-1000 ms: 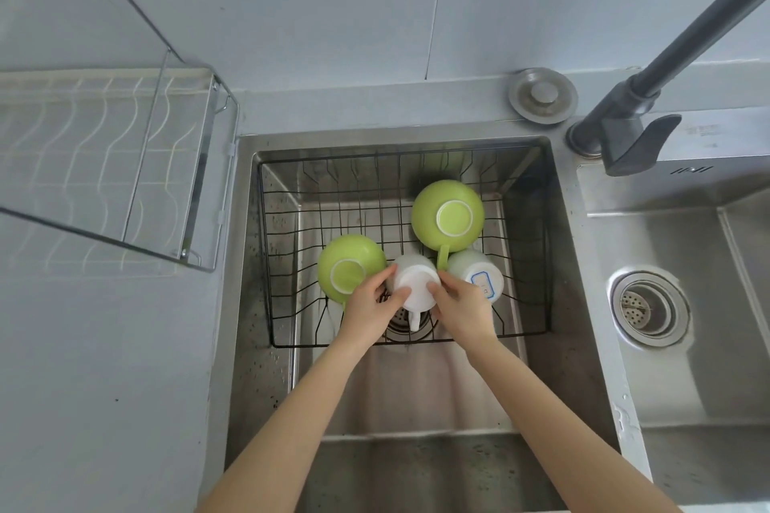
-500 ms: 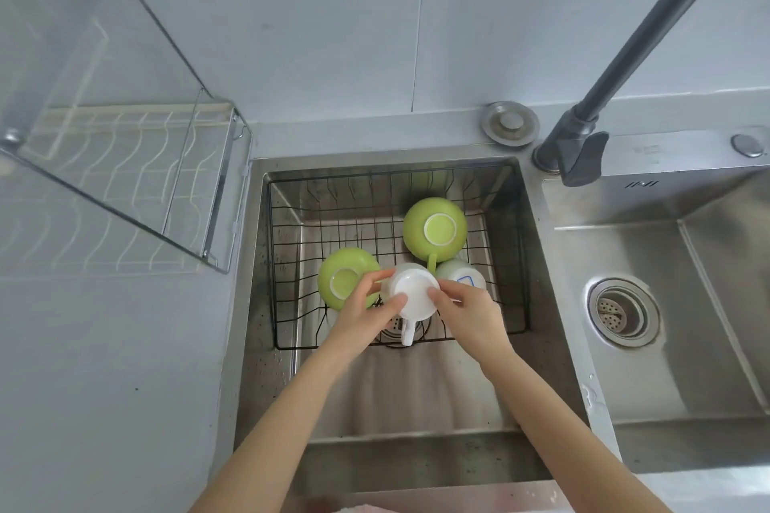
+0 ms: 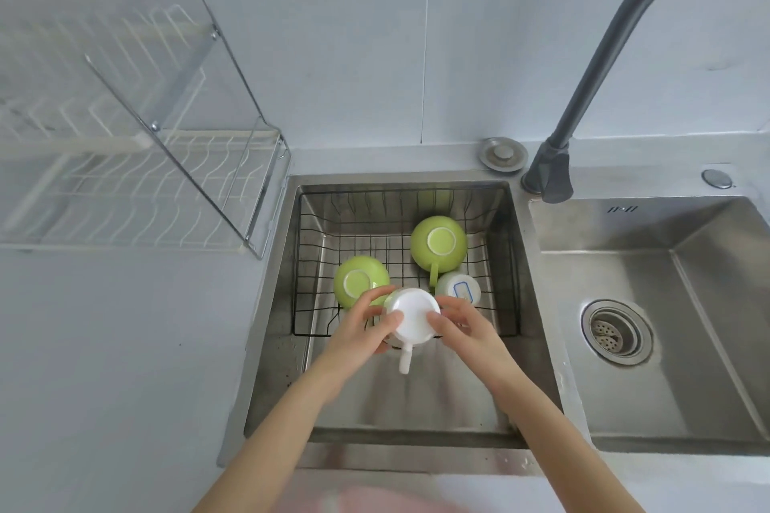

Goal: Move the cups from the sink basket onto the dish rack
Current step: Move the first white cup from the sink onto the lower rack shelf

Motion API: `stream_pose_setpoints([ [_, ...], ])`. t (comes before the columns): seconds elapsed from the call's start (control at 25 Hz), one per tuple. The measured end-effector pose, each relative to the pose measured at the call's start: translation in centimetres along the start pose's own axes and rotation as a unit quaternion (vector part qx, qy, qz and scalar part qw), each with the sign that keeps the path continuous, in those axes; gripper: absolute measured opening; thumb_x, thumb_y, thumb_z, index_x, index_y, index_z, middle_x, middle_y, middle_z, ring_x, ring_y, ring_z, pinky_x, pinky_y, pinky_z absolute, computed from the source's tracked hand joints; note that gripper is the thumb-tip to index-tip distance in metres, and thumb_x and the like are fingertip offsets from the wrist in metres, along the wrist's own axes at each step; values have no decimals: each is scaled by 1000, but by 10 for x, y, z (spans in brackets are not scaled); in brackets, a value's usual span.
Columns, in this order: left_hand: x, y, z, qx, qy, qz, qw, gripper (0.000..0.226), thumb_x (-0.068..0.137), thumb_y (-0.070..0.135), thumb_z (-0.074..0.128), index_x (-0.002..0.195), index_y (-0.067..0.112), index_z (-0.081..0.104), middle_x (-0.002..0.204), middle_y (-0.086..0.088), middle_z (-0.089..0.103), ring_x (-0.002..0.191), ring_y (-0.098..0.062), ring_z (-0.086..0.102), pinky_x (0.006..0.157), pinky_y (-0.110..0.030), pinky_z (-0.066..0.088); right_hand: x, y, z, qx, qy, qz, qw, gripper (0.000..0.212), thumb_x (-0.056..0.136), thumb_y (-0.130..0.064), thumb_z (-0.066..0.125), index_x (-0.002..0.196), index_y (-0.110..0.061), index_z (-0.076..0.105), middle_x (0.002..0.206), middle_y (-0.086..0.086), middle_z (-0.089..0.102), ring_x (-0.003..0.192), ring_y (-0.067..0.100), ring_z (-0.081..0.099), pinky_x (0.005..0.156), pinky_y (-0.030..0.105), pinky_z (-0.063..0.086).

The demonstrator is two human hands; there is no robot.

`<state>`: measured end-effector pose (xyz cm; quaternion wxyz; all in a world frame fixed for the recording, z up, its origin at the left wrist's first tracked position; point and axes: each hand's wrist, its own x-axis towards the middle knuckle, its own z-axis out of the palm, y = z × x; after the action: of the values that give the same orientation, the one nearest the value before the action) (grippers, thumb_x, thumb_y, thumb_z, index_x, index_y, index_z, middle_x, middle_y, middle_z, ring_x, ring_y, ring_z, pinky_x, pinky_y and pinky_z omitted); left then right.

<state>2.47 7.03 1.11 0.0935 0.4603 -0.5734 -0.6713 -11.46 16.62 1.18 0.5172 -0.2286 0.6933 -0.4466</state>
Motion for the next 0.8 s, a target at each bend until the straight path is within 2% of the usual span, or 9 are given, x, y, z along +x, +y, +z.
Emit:
stream_pose_setpoints([
  [0.12,-17,1,-5,5,17,19,1000,26,84,33,58,101,50,52,119,-5,59,96,-16,65,72,-20,51,-10,-7,6,-8,-14,-13,1000,23,87,-30,57,110,-28,54,111,0,62,89,-2,56,73,14,43],
  [0.32,-39,2,-30,16,27,46,998,25,84,36,57,106,46,51,119,-2,60,98,-16,65,78,-24,52,-23,-18,31,-13,-14,-30,999,26,87,-33,57,112,-28,53,103,-8,61,85,-6,55,61,5,44],
  [0.48,-58,-3,-69,33,28,56,997,30,86,36,55,115,37,49,118,-5,60,98,-20,65,84,-30,52,-28,-27,73,-15,-9,-41,999,35,88,-32,56,120,-18,53,103,-3,64,91,4,58,75,14,46],
  [0.56,-66,-5,-94,45,18,61,997,33,86,36,53,118,31,47,117,-8,61,97,-23,65,83,-31,52,-31,-30,100,-5,-3,-39,999,40,88,-32,56,123,-14,52,110,4,66,102,14,59,92,25,46],
  [0.64,-72,-8,-118,47,12,68,997,29,87,34,53,115,31,48,116,-10,62,96,-26,65,82,-32,53,-33,-31,127,16,8,-35,999,41,87,-32,57,123,-13,53,109,3,66,111,18,58,105,35,41],
  [0.8,-84,-18,-167,53,6,78,996,23,85,39,54,107,38,47,116,-6,60,92,-21,67,79,-27,53,-33,-34,179,30,34,-37,998,32,86,-32,58,114,-17,57,113,10,66,111,22,59,107,40,40],
])
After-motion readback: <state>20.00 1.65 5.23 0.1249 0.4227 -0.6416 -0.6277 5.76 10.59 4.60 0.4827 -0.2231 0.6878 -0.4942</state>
